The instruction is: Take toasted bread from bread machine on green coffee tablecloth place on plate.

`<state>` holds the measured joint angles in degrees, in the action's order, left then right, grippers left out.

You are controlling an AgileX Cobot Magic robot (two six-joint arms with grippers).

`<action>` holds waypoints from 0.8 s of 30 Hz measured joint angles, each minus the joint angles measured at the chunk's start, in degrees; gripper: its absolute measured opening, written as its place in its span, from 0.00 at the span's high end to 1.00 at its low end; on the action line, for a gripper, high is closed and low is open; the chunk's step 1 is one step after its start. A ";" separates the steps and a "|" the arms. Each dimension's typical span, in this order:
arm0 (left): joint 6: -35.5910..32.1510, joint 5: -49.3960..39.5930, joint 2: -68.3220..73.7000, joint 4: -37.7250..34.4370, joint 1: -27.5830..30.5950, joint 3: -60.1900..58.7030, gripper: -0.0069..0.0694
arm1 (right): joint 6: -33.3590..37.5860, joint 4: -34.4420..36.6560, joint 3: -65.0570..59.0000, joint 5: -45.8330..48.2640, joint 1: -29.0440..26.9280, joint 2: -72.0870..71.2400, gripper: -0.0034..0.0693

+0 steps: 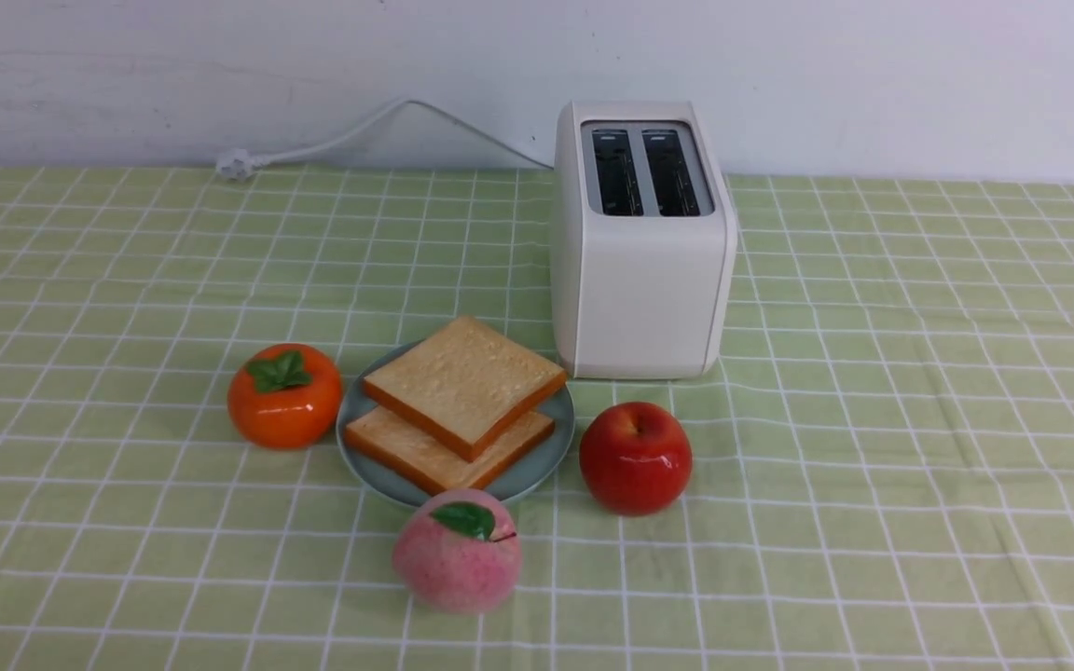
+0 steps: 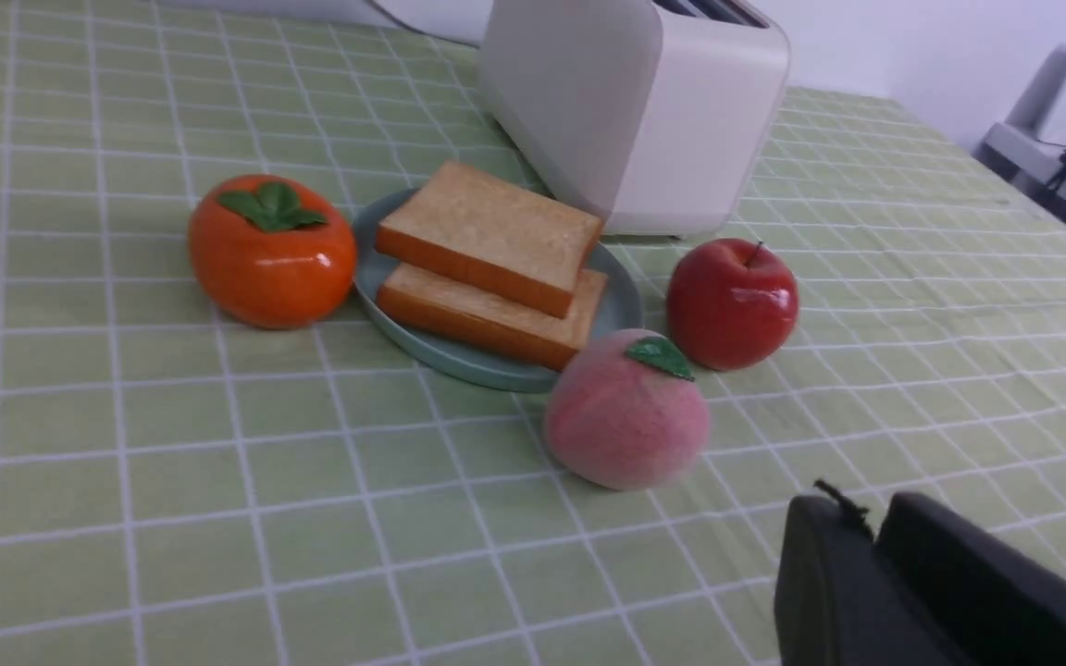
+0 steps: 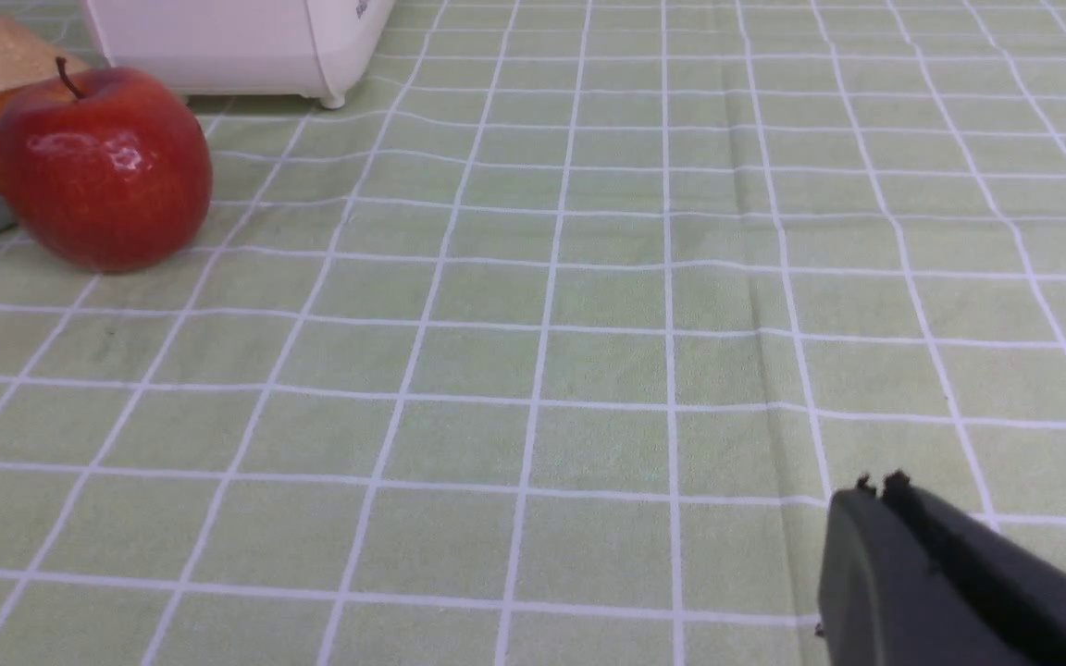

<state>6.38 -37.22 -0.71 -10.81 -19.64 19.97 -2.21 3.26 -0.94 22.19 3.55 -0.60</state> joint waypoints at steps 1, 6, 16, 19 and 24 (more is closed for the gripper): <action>1.50 1.13 0.00 2.20 0.46 -0.25 0.83 | 0.00 0.00 0.00 0.00 0.00 0.00 0.97; 4.69 10.08 0.00 7.37 6.73 -4.93 0.93 | 0.00 0.00 0.00 0.00 0.00 0.00 0.97; 4.69 19.44 0.00 2.31 16.23 -21.40 0.93 | 0.00 0.00 0.00 0.00 0.00 0.00 0.95; 4.96 15.02 0.00 2.05 16.34 -21.65 0.93 | 0.00 0.00 0.00 0.00 0.00 0.00 0.95; 5.14 14.86 0.00 1.44 16.34 -21.65 0.93 | 0.00 0.00 0.00 0.00 0.00 0.00 0.95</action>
<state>11.52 -22.36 -0.71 -9.37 -3.30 -1.68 -2.21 3.26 -0.94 22.19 3.55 -0.60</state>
